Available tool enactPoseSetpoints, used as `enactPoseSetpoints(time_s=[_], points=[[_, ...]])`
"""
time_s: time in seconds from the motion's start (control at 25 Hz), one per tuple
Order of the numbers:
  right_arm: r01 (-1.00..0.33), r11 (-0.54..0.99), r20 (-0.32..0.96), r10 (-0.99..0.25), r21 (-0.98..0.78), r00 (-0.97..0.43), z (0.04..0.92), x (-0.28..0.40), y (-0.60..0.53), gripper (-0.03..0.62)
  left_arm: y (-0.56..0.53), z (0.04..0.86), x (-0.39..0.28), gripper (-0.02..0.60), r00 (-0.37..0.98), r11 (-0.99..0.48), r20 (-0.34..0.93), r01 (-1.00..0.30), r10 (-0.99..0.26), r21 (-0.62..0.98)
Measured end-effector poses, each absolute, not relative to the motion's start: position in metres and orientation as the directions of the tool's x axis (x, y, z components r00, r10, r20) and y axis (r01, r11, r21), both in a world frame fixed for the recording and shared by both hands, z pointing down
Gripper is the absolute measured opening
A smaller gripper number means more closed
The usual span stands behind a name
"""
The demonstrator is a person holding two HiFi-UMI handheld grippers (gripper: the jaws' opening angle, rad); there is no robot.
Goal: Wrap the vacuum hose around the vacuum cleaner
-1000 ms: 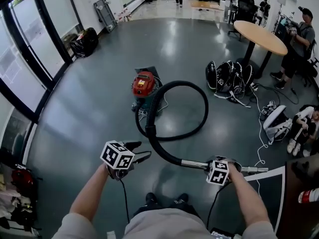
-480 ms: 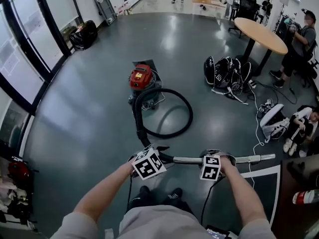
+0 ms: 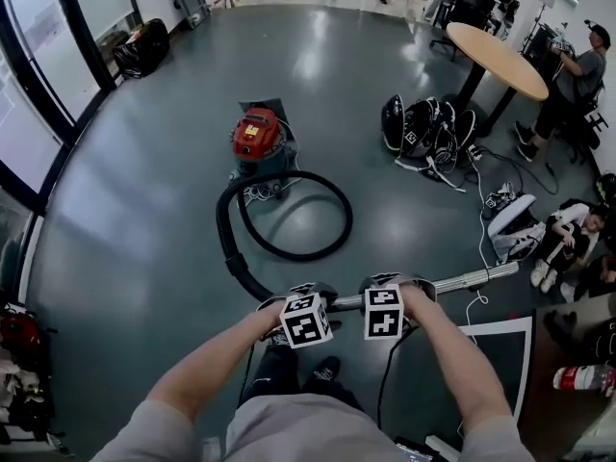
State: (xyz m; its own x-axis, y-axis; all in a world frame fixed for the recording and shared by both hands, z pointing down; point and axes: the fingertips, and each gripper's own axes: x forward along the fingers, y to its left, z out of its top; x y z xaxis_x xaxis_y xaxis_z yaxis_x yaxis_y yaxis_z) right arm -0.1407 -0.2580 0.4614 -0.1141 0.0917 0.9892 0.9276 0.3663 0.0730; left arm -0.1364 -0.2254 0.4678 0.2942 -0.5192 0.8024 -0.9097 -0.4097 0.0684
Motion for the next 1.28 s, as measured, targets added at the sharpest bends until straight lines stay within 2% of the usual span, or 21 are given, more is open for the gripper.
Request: enactPoseSetpoints(time_s=[0.28,0.32,0.36,0.52,0.68,0.88,1.0,1.16,1.28], points=[[0.924,0.381,0.995,0.085,0.017,-0.054,0.446,-0.196,-0.255,0.149,-0.229,0.490,-0.191,0.267,0.318,-0.458,0.796,-0.887,-0.514,0.058],[0.922,0.386,0.994,0.093,0.012,-0.052,0.444,-0.205,-0.255,0.149,-0.231,0.487,-0.203,0.184,0.310,-0.453,0.796,-0.890,-0.520,0.050],[0.919,0.394,0.993,0.104,0.006,-0.051,0.442,-0.213,-0.254,0.149,-0.231,0.485,-0.214,0.137,0.306,-0.452,0.797,-0.891,-0.520,0.047],[0.913,0.408,0.989,0.134,0.008,-0.069,0.439,-0.248,-0.248,0.149,-0.226,0.482,-0.251,0.135,0.306,-0.467,0.809,-0.883,-0.502,0.043],[0.920,0.380,0.984,0.104,0.095,-0.145,0.443,-0.284,-0.245,0.150,-0.216,0.486,-0.285,0.135,0.298,-0.428,0.819,-0.901,-0.491,0.071],[0.907,0.350,0.962,0.052,0.233,-0.268,0.439,-0.335,-0.251,0.215,-0.215,0.488,-0.320,0.135,0.308,-0.323,0.806,-0.934,-0.505,0.155],[0.914,0.280,0.951,0.017,0.292,-0.309,0.431,-0.356,-0.261,0.262,-0.225,0.489,-0.332,0.133,0.306,-0.262,0.798,-0.946,-0.520,0.192],[0.909,0.148,0.920,-0.021,0.390,-0.392,0.417,-0.377,-0.279,0.267,-0.241,0.495,-0.350,0.130,0.262,-0.173,0.815,-0.964,-0.516,0.200],[0.855,0.172,0.868,-0.003,0.489,-0.496,0.390,-0.396,-0.305,0.267,-0.242,0.507,-0.374,0.129,0.212,-0.075,0.855,-0.977,-0.473,0.201]])
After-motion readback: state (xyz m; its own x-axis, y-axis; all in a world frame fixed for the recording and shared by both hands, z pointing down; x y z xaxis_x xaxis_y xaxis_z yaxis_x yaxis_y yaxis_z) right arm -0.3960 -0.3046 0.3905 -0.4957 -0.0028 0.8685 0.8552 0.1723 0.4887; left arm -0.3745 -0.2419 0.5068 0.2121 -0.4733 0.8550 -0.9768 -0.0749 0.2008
